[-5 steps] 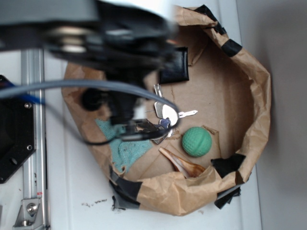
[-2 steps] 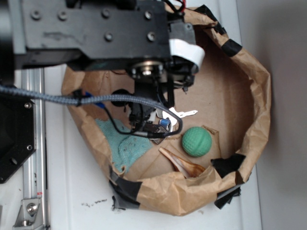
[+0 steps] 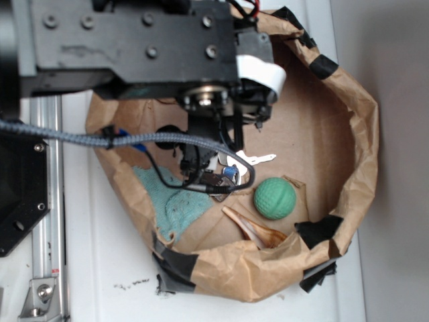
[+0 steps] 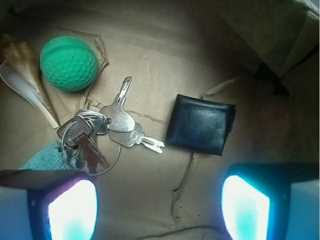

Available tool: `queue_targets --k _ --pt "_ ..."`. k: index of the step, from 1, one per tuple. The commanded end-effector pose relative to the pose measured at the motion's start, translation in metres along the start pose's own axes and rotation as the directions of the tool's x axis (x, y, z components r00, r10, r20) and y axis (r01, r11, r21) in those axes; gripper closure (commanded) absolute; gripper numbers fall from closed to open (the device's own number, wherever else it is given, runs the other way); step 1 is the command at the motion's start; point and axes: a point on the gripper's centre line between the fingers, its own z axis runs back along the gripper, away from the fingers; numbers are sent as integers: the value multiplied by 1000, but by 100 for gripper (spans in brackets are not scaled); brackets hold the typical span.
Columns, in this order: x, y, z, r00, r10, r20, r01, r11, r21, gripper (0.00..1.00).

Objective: Grab the black box.

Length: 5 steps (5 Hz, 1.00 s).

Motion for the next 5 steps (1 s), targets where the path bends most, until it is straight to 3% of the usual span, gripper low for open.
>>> queue_targets --k 1,2,3,5 --pt "5 22 -54 996 83 40 -83 997 2 0" --pt "5 30 -67 997 78 22 -77 997 -16 0" --pt "10 45 -65 994 93 53 -91 996 -25 0" --pt "21 47 -67 993 100 57 -98 994 -40 0"
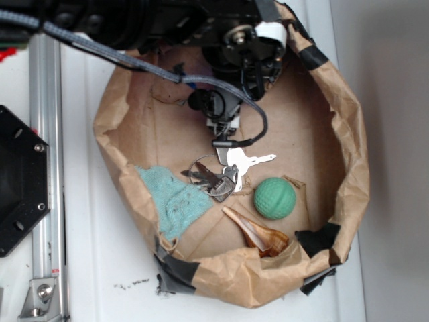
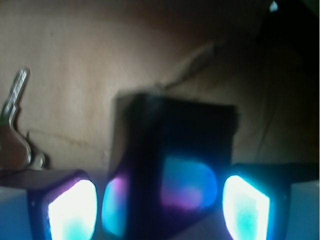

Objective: Grab the black box.

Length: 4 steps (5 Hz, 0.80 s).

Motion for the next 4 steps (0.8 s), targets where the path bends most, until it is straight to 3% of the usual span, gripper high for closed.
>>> queue_targets --k 1,2,3,4 --pt "19 7 5 997 57 48 -57 998 2 0" --pt "21 17 0 994 104 35 -105 994 25 0" --pt "21 22 -1 992 123 35 -124 991 43 100" --pt "19 19 6 995 95 39 -97 993 70 100"
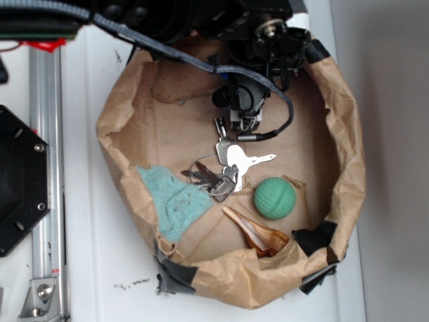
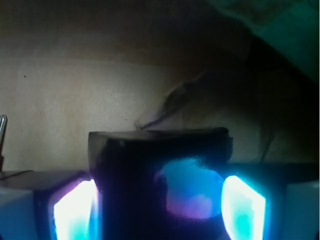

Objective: Grab the black box.

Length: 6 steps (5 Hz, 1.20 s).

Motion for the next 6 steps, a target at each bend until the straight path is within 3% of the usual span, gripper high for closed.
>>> queue_targets --k 1,3,4,5,6 --pt "1 4 33 999 -10 35 7 996 93 100" --pt "-1 -39 137 990 18 138 -24 999 38 100" --pt "2 -59 164 990 2 141 -2 1000 1 100" --pt "3 -66 157 995 -15 102 11 999 40 100" --pt "-2 -62 137 996 -59 63 55 997 59 0"
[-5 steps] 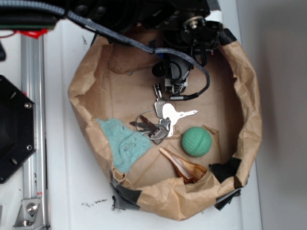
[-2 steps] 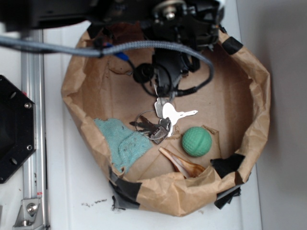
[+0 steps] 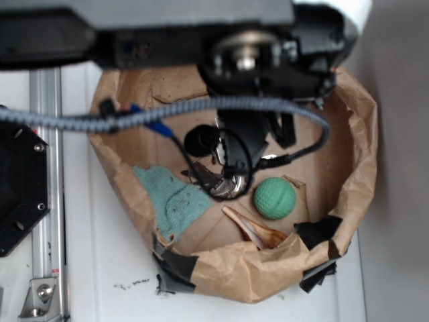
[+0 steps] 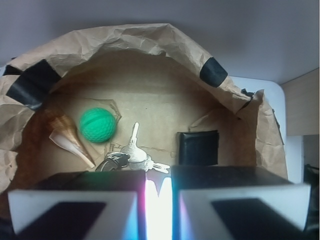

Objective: Grab the black box.

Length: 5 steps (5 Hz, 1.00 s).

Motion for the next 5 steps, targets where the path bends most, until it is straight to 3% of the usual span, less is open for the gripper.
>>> queue_targets --k 1,2,3,4,5 --pt "-8 8 -41 997 -69 -37 71 997 43 0" --pt "-15 17 -81 993 -113 -41 114 993 11 0" --pt "-17 22 -104 988 -150 -40 152 988 30 0" --pt "-22 42 -121 990 -127 -61 129 991 19 0" --pt "-30 67 -125 998 -49 -51 47 999 -26 0"
